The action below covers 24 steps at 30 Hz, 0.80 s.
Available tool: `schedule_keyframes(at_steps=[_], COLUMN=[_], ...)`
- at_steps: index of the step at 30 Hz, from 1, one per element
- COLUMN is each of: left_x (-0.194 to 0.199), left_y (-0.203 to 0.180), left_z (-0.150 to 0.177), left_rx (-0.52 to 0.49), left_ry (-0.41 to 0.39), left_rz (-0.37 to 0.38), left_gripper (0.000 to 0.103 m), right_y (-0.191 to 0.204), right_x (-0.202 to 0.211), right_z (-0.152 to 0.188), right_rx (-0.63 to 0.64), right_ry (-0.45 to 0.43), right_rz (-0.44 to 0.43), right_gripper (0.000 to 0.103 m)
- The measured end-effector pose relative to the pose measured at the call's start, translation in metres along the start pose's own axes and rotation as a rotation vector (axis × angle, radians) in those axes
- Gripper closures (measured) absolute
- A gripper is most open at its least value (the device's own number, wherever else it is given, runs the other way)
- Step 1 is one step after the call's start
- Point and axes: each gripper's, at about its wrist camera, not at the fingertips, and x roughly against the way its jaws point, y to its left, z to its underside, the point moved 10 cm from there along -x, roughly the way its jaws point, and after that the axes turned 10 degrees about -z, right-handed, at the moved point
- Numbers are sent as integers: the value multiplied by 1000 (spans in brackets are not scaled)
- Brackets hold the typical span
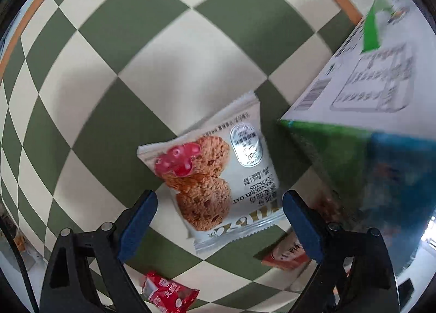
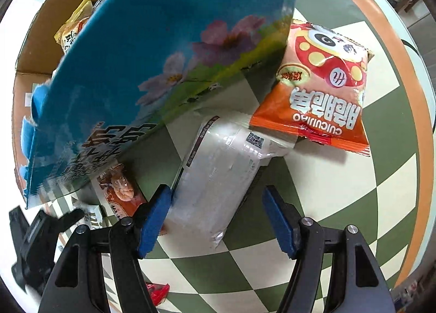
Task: Organize snacks
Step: 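Grasp the white bread pack with the right tool while the left tool grasps the cookie packet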
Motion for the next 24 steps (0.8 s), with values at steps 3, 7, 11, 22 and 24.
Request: schedule_keyframes(at_steps=[3,7,11,22,24], left_x=[-3,-8,-9,9,3], left_y=[-14,11,46,34,13], left_z=[1,6,11,-32,-34], left_rx=[-48,-73,-99,-307,-398], left_ry=[-25,-26,-34,-149,-156], left_rz=[-36,-77,-125,-209,-260], left_gripper=[8,8,8,8,8], right_y=[-2,8,14,15,17], right_x=[3,-2,-8,-33,-35], right_z=[2,-4,-7,-14,-14], right_rx=[5,44,59,32,67], right_ry=[11,33,48,64,63], right_rz=[5,30,35,19,33], right_gripper=[31,31,31,30,35])
